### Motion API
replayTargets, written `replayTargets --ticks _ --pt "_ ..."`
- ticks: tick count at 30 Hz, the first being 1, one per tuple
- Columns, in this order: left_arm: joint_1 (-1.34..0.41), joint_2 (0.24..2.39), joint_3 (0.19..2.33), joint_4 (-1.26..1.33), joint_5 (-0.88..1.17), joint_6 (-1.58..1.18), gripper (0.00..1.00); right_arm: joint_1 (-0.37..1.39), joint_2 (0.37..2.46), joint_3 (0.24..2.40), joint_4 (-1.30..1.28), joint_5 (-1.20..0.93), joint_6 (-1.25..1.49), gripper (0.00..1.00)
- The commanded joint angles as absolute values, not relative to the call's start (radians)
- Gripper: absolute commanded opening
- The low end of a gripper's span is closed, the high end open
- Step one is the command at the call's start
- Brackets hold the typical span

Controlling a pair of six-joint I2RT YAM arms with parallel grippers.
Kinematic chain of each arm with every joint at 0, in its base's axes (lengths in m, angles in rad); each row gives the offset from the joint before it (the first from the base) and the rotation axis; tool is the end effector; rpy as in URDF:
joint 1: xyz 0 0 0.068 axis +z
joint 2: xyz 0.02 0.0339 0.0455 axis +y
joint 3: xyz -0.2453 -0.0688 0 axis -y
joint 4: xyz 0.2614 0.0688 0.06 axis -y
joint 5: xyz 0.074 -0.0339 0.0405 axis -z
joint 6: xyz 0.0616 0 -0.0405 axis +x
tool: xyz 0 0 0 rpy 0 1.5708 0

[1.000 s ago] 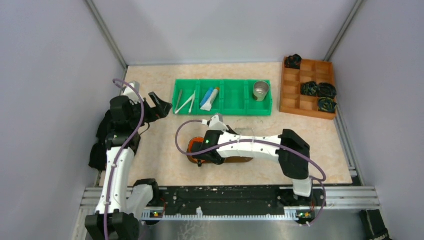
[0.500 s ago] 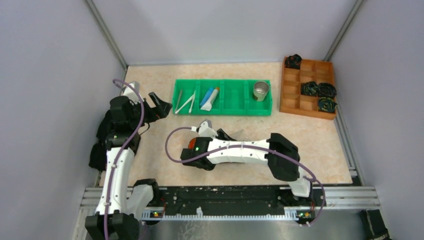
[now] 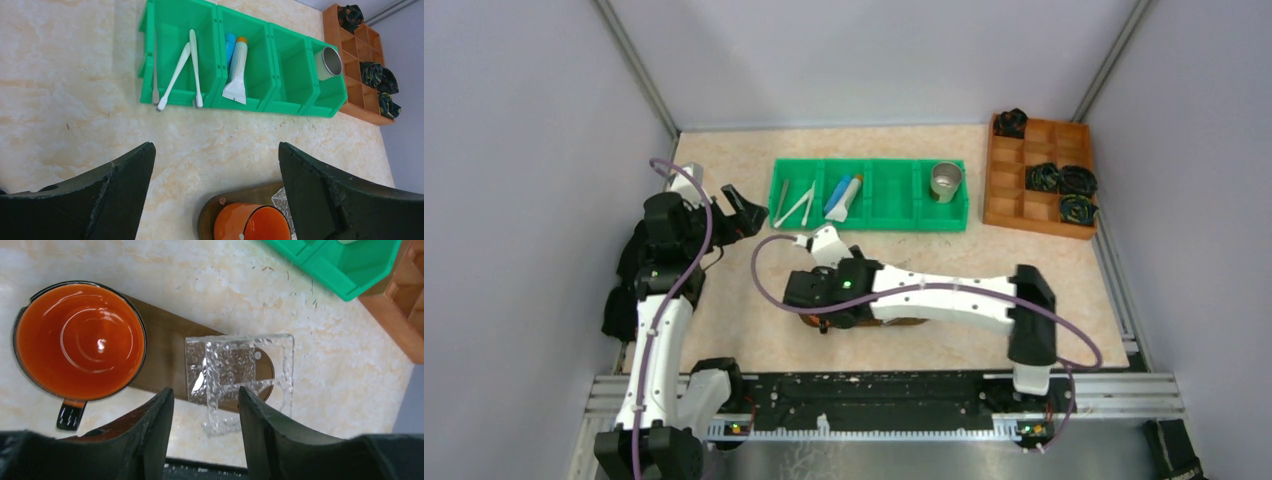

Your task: Prepare toiletry sets of a toothbrush and toothpaste on the tray

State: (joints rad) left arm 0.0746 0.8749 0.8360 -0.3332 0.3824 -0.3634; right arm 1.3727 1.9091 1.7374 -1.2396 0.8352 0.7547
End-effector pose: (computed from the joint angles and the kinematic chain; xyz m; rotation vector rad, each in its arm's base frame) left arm 0.2495 -0.0044 0.3039 -0.1710 1.9484 -0.5620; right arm 0.1210 0.3710 0.2455 -0.6264 2.2324 -0.3374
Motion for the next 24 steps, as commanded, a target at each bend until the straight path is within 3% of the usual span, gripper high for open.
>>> replayTargets --ticks 1,4,5,12,24 --pt "0.080 0.864 0.838 -0.338 0.380 -0.351 0.99 1.345 1.622 1.650 -1.096 0.769 0.710 0.37" --pt "0.080 0.865 0.837 -0.336 0.384 -0.356 0.99 1.245 1.436 1.477 -1.009 0.702 0.698 0.06" --pt "0.080 0.865 0.837 -0.334 0.385 -0.357 0.99 1.204 1.376 1.420 -0.993 0.672 0.691 0.02" --pt "0.080 0.871 0.843 -0.337 0.378 -0.353 0.99 1.007 1.207 1.151 -0.915 0.572 0.662 0.00" --pt "0.081 0.863 0.850 -0.358 0.371 -0.344 0.99 0.864 1.228 0.889 -0.708 0.440 0.644 0.00"
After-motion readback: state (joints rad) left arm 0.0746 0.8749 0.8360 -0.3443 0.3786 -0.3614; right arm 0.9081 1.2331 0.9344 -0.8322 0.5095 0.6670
